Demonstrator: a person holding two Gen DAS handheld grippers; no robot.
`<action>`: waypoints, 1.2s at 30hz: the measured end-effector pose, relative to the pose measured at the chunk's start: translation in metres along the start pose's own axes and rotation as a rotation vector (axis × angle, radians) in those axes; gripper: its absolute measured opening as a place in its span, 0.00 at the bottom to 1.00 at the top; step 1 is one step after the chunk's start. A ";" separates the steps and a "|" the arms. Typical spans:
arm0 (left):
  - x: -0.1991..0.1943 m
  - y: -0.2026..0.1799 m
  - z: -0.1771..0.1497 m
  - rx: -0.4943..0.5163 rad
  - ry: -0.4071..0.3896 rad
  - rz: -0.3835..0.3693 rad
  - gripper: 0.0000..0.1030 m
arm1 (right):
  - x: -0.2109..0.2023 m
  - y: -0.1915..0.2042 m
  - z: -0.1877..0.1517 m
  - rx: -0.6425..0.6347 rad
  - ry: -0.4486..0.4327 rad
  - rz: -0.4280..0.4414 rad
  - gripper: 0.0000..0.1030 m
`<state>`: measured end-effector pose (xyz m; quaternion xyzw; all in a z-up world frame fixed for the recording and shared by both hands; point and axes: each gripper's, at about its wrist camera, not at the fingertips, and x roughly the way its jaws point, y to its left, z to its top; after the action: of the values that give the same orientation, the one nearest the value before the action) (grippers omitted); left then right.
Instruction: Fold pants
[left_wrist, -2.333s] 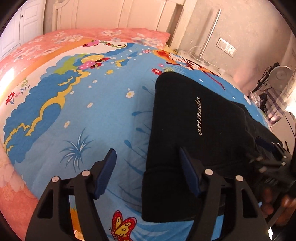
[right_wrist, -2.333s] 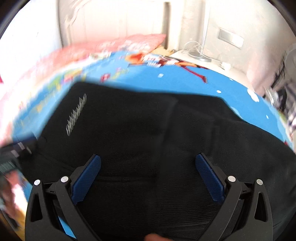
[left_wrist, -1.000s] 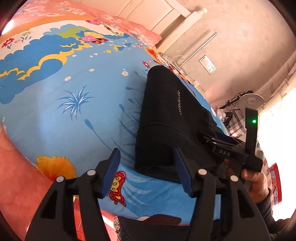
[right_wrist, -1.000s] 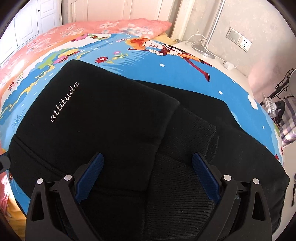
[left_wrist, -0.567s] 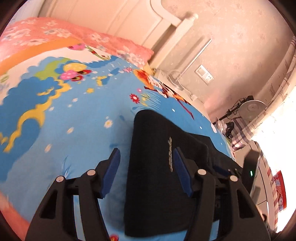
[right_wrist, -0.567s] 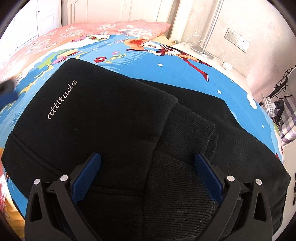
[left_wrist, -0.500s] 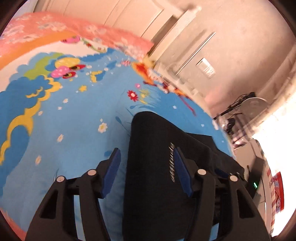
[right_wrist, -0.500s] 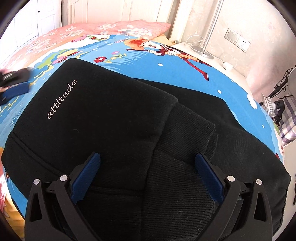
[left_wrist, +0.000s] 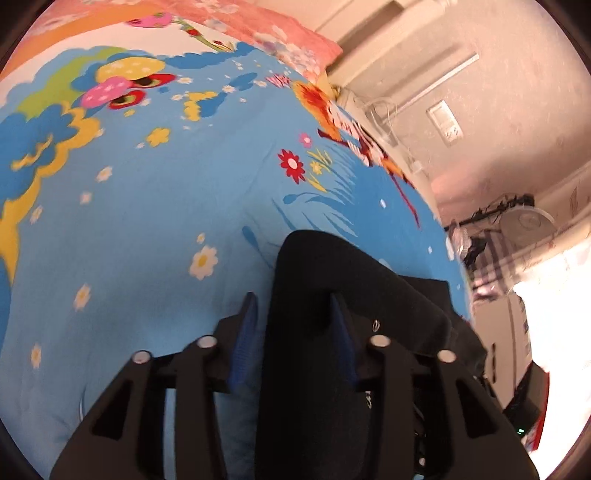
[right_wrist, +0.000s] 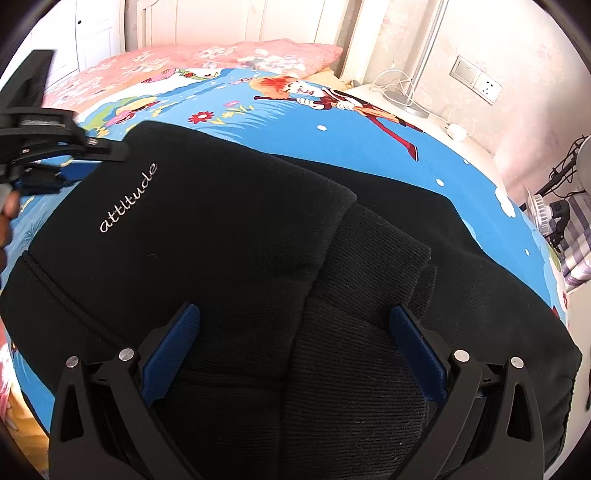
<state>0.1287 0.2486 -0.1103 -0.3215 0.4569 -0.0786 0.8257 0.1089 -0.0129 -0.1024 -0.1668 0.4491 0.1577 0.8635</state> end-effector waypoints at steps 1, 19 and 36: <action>-0.008 0.000 -0.008 0.008 -0.012 -0.006 0.50 | 0.000 0.000 0.000 0.001 -0.001 0.002 0.95; -0.047 0.017 -0.117 0.036 -0.039 -0.112 0.47 | 0.001 -0.001 0.001 0.005 0.008 0.001 0.95; -0.049 0.017 -0.124 0.066 -0.098 -0.115 0.46 | 0.026 0.067 0.133 -0.046 0.119 0.352 0.88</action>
<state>-0.0018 0.2253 -0.1324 -0.3234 0.3940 -0.1253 0.8511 0.1907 0.1073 -0.0616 -0.1145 0.5180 0.3064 0.7904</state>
